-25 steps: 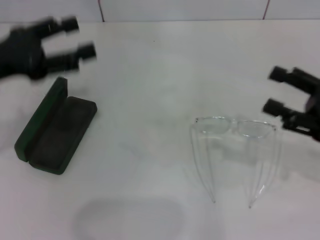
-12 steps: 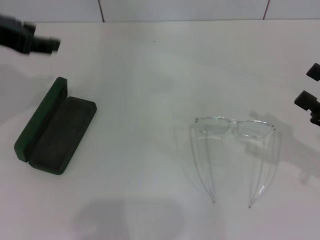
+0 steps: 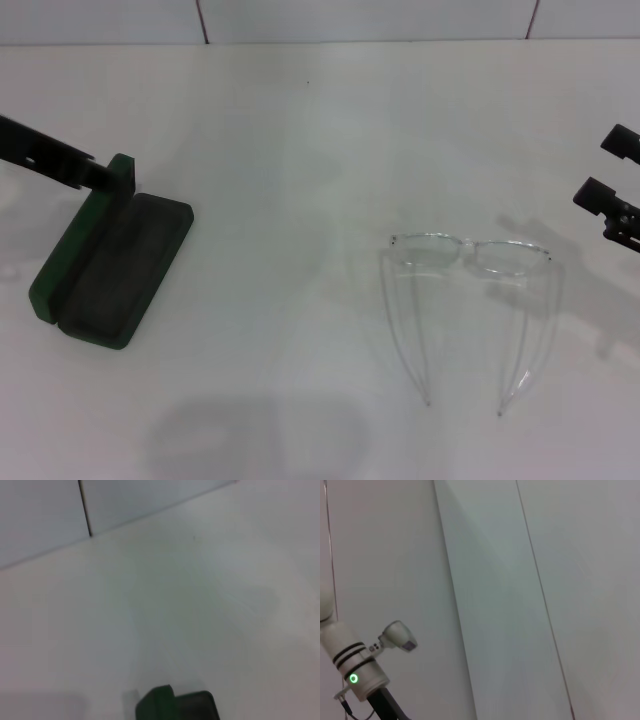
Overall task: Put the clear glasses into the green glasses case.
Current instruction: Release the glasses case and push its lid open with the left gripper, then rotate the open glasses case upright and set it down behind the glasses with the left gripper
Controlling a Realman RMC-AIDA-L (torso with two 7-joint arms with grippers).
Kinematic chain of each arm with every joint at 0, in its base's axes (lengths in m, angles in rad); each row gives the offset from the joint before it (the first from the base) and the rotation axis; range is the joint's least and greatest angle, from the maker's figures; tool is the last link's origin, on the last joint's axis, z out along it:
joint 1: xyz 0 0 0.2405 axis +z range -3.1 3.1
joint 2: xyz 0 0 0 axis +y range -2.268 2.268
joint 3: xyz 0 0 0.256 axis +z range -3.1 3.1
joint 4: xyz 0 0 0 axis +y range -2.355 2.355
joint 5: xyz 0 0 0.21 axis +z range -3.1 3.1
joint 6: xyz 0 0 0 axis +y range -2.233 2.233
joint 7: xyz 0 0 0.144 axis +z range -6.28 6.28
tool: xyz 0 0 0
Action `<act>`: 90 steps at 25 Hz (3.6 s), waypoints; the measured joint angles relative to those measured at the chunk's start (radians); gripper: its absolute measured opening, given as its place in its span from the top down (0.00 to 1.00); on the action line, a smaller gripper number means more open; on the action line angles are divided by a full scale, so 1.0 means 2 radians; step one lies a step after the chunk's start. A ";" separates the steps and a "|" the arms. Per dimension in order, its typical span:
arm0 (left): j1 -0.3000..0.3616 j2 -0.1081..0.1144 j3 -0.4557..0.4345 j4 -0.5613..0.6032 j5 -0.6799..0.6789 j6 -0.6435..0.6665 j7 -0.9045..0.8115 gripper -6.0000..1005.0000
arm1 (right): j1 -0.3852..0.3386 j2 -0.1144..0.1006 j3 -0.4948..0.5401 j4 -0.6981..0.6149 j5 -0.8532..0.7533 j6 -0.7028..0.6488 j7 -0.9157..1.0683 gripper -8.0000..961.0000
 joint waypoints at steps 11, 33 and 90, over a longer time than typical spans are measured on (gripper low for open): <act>-0.034 -0.004 0.001 -0.101 0.056 -0.034 0.002 0.47 | 0.008 -0.002 -0.001 0.000 -0.006 -0.005 -0.001 0.19; -0.026 0.000 0.030 -0.156 0.084 -0.075 0.015 0.70 | 0.005 -0.001 0.004 0.002 -0.006 -0.020 -0.001 0.19; 0.003 -0.012 0.410 -0.013 -0.011 -0.234 0.204 0.78 | -0.062 -0.011 0.077 0.036 0.009 -0.097 -0.034 0.21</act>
